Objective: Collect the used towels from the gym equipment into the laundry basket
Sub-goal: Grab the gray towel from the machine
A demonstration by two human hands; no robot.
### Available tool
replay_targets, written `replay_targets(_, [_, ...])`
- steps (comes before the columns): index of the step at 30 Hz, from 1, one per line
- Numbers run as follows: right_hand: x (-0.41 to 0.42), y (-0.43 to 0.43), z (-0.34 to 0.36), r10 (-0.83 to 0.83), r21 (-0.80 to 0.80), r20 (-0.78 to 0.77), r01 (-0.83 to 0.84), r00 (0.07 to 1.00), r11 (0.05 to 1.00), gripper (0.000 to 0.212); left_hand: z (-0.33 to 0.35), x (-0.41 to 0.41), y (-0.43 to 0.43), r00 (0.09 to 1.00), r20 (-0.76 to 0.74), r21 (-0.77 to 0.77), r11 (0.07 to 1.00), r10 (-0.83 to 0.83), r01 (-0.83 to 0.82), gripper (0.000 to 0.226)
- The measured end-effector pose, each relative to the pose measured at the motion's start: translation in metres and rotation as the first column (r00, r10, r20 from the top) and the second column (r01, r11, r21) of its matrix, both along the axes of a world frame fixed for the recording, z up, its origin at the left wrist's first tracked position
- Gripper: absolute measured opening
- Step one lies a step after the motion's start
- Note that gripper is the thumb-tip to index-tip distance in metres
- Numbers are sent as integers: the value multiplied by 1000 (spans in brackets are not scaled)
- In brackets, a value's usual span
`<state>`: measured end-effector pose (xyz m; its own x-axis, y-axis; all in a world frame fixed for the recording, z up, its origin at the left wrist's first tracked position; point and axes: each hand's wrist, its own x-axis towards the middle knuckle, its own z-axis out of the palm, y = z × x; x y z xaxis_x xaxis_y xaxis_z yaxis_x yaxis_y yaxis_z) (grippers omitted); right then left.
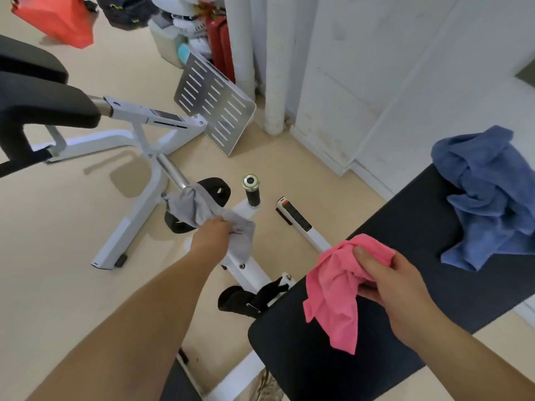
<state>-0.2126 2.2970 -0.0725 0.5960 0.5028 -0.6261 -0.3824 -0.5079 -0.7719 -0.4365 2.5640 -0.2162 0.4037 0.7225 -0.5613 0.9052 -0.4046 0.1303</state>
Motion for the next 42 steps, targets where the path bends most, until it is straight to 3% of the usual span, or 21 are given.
replay_targets(3, [4, -13, 7, -37, -7, -3, 37, 999, 999, 41, 35, 16, -31, 982, 187, -61, 998, 9, 2, 25])
replay_targets(7, [24, -44, 30, -193, 5, 47, 193, 980, 981, 36, 108, 63, -87, 838, 545, -80, 996, 19, 30, 8])
replay_targets(10, [45, -81, 53, -308, -1, 53, 308, 950, 951, 36, 147, 100, -122, 830, 557, -86, 993, -18, 79, 11])
replay_targets(13, [66, -122, 75, -386, 7, 58, 387, 921, 922, 30, 173, 142, -166, 800, 599, -199, 973, 27, 116, 31])
replay_targets(15, [77, -146, 87, -441, 7, 69, 442, 895, 897, 28, 180, 176, -191, 776, 623, -149, 960, -96, 239, 34])
replay_targets(19, [91, -183, 107, -513, 40, 70, 511, 856, 859, 29, 183, 236, -225, 792, 554, -87, 928, -257, 363, 37])
replay_targets(22, [98, -209, 121, -569, 66, 69, 565, 820, 822, 18, 189, 278, -247, 771, 549, -33, 913, -323, 406, 52])
replay_targets(24, [100, -224, 128, -604, 74, 67, 599, 794, 797, 14, 193, 310, -256, 735, 580, -36, 890, -352, 454, 44])
replay_targets(26, [103, -234, 134, -642, 90, 75, 636, 763, 767, 14, 193, 348, -259, 696, 572, 27, 858, -434, 513, 20])
replay_targets(29, [105, -244, 138, -665, 116, 77, 656, 742, 746, 18, 184, 404, -253, 670, 455, 117, 785, -586, 608, 71])
replay_targets(31, [107, -251, 139, -675, 124, 77, 665, 733, 736, 18, 167, 431, -251, 708, 340, 124, 776, -619, 619, 63])
replay_targets(33, [105, -256, 138, -680, 122, 73, 670, 730, 732, 20, 153, 432, -254, 745, 268, 114, 788, -611, 605, 32])
replay_targets(35, [101, -262, 137, -698, 135, 58, 687, 714, 714, 19, 138, 411, -262, 776, 228, 112, 808, -587, 578, 18])
replay_targets(39, [80, -280, 133, -740, 125, 20, 732, 673, 669, 17, 108, 343, -283, 870, 72, -96, 865, -487, 493, 29])
replay_targets(40, [74, -285, 131, -749, 123, 4, 743, 662, 657, 18, 103, 324, -291, 865, 78, -163, 850, -496, 502, 28])
replay_targets(42, [62, -298, 130, -760, 120, -22, 756, 650, 643, 21, 107, 291, -316, 807, 247, -253, 769, -536, 588, 17])
